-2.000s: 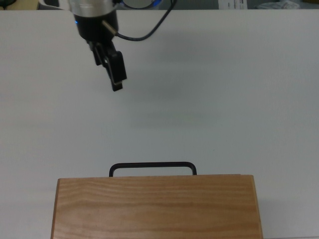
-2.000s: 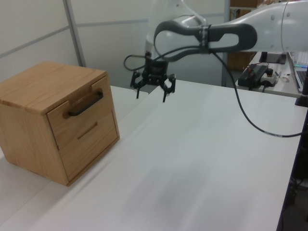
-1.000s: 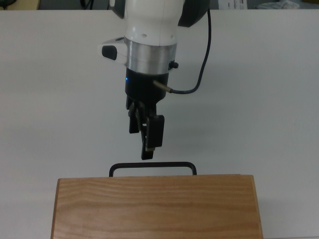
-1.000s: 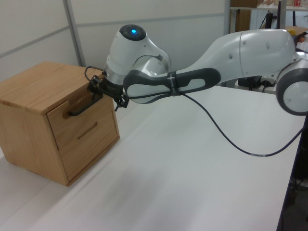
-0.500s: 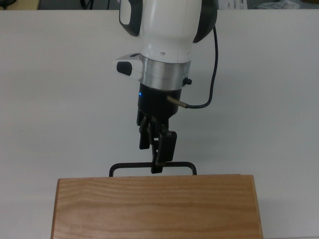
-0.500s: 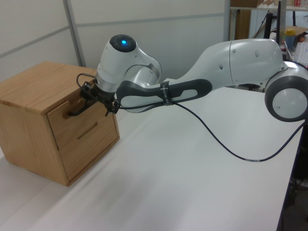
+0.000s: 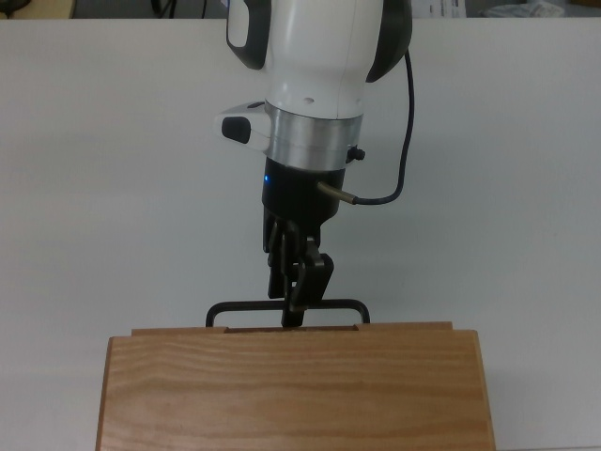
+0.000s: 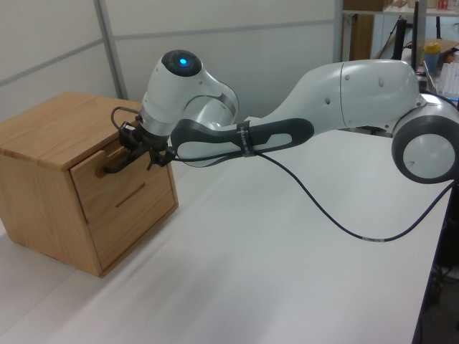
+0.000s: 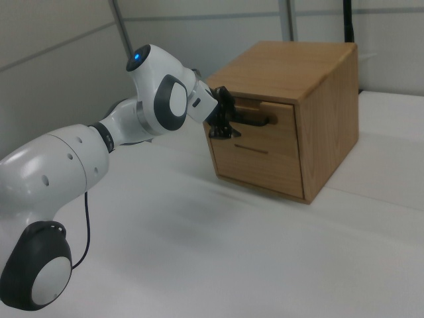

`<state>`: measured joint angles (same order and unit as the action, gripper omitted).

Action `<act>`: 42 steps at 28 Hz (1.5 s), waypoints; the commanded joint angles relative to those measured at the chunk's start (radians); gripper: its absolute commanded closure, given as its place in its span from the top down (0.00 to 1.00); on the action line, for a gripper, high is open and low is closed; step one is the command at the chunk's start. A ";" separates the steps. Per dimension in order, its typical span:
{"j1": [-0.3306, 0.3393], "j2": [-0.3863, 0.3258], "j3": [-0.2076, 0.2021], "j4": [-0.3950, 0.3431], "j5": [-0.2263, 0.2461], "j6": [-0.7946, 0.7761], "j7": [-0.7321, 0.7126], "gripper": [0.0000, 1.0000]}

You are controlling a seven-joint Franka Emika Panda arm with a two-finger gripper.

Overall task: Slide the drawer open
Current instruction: 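Pull the handle outward, sliding the upper drawer out of the cabinet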

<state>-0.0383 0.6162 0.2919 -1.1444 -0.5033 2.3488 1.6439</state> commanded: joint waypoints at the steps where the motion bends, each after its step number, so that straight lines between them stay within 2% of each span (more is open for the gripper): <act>1: -0.005 0.007 0.004 0.006 -0.026 -0.035 0.062 0.00; 7: -0.014 -0.007 0.010 -0.029 -0.015 -0.085 0.117 0.00; 10: -0.043 -0.029 0.033 -0.060 -0.009 -0.091 0.134 0.00; 12: -0.084 -0.053 0.081 -0.098 -0.008 -0.091 0.142 0.00; 21: -0.225 -0.138 0.220 -0.222 -0.004 -0.103 0.155 0.00; 22: -0.260 -0.154 0.255 -0.250 -0.004 -0.103 0.155 0.00; 26: -0.336 -0.187 0.329 -0.308 -0.004 -0.103 0.155 0.00; 27: -0.377 -0.200 0.367 -0.328 -0.004 -0.103 0.155 0.00; 30: -0.439 -0.227 0.421 -0.362 0.000 -0.105 0.154 0.00; 32: -0.503 -0.262 0.472 -0.403 0.020 -0.111 0.148 0.00; 36: -0.581 -0.311 0.538 -0.472 0.057 -0.117 0.128 0.00; 37: -0.624 -0.331 0.571 -0.501 0.072 -0.117 0.116 0.00; 41: -0.701 -0.360 0.641 -0.551 0.089 -0.118 0.108 0.00; 42: -0.739 -0.369 0.679 -0.567 0.091 -0.120 0.103 0.00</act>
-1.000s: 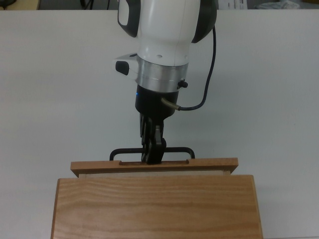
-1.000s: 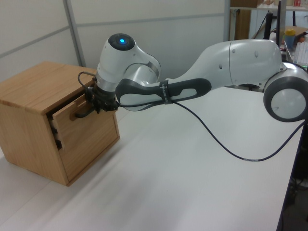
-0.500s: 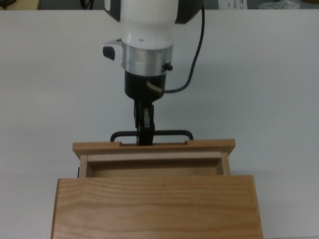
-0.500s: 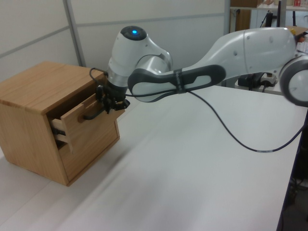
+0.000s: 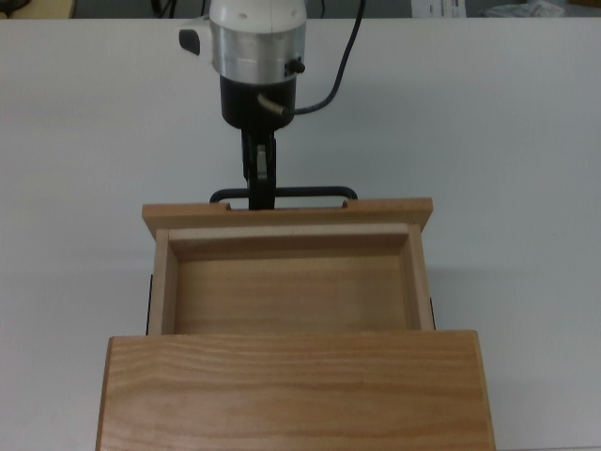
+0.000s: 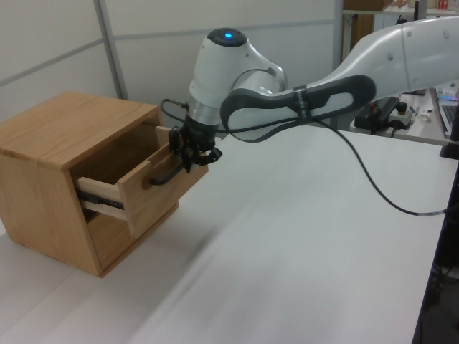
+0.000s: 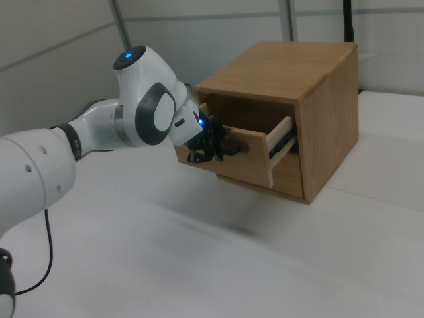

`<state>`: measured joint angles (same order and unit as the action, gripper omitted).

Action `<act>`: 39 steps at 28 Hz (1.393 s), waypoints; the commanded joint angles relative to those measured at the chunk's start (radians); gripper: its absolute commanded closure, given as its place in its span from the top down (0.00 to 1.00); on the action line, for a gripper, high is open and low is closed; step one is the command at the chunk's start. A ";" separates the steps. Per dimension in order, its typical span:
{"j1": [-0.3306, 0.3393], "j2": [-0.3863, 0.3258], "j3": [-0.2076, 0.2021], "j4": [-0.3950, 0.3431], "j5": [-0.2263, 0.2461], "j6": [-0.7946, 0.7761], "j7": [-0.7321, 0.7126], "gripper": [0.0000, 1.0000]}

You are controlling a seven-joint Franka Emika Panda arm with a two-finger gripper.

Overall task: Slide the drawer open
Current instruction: 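Pull the handle outward, sliding the upper drawer out of the cabinet, then open the gripper to release the drawer handle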

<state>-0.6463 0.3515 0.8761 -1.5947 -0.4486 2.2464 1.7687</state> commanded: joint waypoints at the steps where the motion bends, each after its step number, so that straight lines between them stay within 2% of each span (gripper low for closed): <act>1: -0.153 -0.109 0.115 -0.125 0.036 -0.025 -0.023 0.00; 4: -0.211 -0.120 0.175 -0.143 0.050 -0.047 -0.029 0.00; 5: -0.251 -0.121 0.214 -0.145 0.063 -0.059 -0.041 0.00; 9: -0.315 -0.121 0.283 -0.148 0.077 -0.105 -0.057 0.00; 10: -0.338 -0.121 0.312 -0.149 0.083 -0.126 -0.066 0.00; 15: -0.403 -0.132 0.379 -0.172 0.094 -0.149 -0.084 0.00; 25: -0.450 -0.137 0.443 -0.183 0.096 -0.200 -0.106 0.00; 28: -0.487 -0.137 0.477 -0.205 0.096 -0.209 -0.106 0.00; 29: -0.513 -0.137 0.503 -0.220 0.096 -0.212 -0.107 0.00; 33: -0.578 -0.137 0.563 -0.246 0.097 -0.217 -0.115 0.00; 34: -0.607 -0.137 0.590 -0.258 0.097 -0.231 -0.120 0.00; 37: -0.642 -0.135 0.623 -0.274 0.108 -0.249 -0.123 0.00; 39: -0.664 -0.135 0.636 -0.283 0.132 -0.263 -0.138 0.00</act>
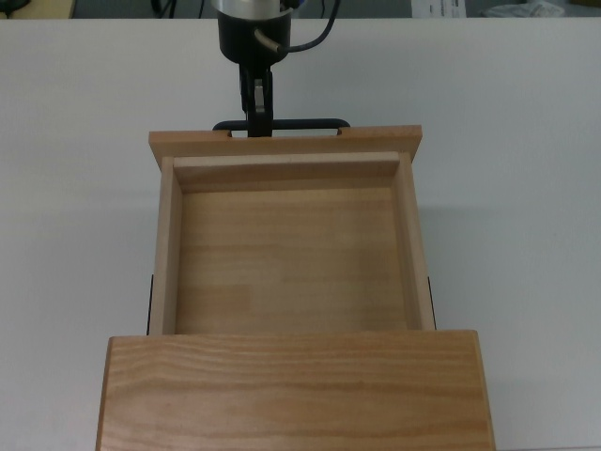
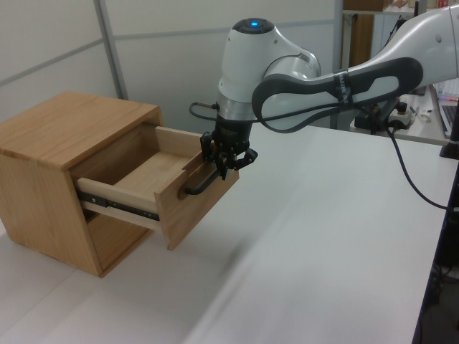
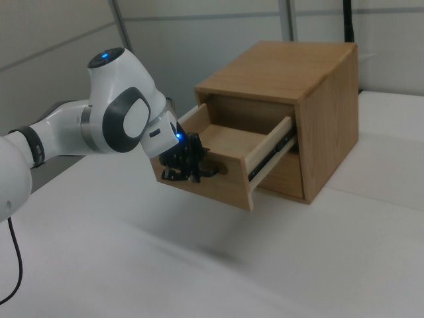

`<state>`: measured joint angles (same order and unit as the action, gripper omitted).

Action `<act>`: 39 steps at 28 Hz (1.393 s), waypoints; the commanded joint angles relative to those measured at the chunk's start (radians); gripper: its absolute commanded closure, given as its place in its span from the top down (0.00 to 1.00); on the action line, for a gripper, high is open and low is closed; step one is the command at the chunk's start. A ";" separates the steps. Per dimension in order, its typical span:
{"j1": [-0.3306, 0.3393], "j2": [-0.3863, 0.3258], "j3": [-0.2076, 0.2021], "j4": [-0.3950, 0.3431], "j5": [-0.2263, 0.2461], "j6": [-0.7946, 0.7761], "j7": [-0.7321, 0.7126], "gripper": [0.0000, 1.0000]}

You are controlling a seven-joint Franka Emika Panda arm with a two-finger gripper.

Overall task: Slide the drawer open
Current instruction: 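Open the gripper to release the drawer handle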

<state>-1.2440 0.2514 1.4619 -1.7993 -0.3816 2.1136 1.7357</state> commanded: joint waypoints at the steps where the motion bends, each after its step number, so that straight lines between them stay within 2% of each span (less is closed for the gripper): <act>1: -0.069 -0.035 0.052 -0.078 0.072 -0.138 -0.111 0.00; 17: -0.111 -0.034 0.074 -0.086 0.081 -0.196 -0.140 0.00; 18: -0.111 -0.034 0.074 -0.084 0.082 -0.193 -0.149 0.07; 22: -0.111 -0.034 0.072 -0.048 0.099 -0.185 -0.166 0.75; 25: -0.111 -0.034 0.074 -0.045 0.099 -0.182 -0.168 0.98; 39: -0.109 -0.035 0.074 0.009 0.101 -0.187 -0.229 1.00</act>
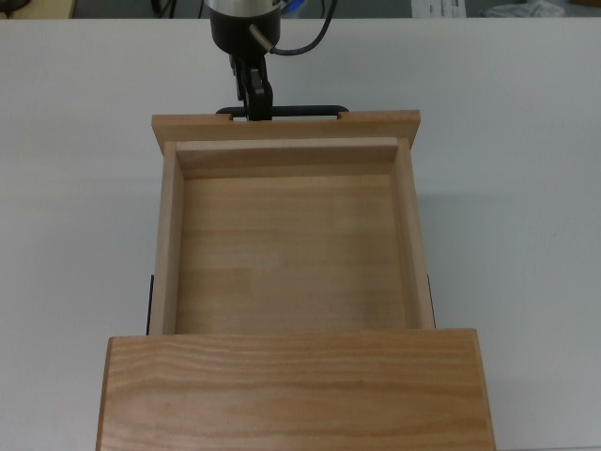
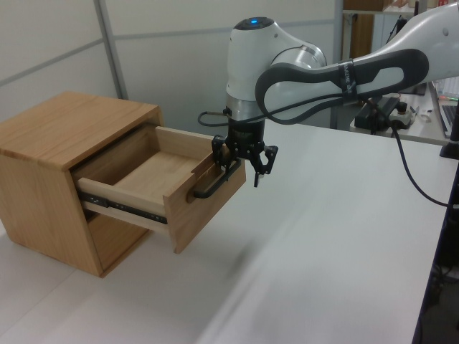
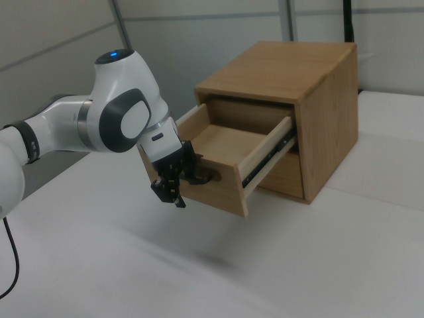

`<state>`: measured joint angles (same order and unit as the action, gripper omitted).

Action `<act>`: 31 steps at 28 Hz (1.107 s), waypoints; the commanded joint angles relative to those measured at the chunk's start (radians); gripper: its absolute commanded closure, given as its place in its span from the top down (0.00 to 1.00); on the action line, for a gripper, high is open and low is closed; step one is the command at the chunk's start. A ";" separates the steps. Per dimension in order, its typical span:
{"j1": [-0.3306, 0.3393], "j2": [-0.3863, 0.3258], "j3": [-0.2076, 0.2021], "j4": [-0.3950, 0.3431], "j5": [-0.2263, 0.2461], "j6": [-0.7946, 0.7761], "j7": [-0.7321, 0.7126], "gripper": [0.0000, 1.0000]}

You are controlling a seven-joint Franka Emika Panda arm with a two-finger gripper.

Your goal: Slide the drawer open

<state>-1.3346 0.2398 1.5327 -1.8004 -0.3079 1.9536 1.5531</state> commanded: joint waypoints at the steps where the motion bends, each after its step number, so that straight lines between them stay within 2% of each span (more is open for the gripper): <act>1: -0.020 -0.024 0.003 0.015 0.026 -0.027 -0.048 1.00; 10: -0.018 -0.024 0.003 0.096 0.027 -0.027 -0.065 1.00; 17: -0.015 -0.025 0.004 0.124 0.039 -0.038 -0.103 1.00; 21: -0.011 -0.025 0.006 0.128 0.088 -0.097 -0.189 1.00; 23: -0.006 -0.028 0.007 0.138 0.134 -0.156 -0.275 1.00; 25: -0.006 -0.031 0.023 0.159 0.162 -0.209 -0.344 1.00; 26: -0.006 -0.033 0.032 0.180 0.193 -0.263 -0.414 1.00; 30: -0.008 -0.056 0.029 0.242 0.246 -0.320 -0.537 1.00; 31: -0.006 -0.068 0.029 0.266 0.254 -0.347 -0.609 1.00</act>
<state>-1.3358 0.2297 1.5660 -1.6189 -0.1175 1.7029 1.1347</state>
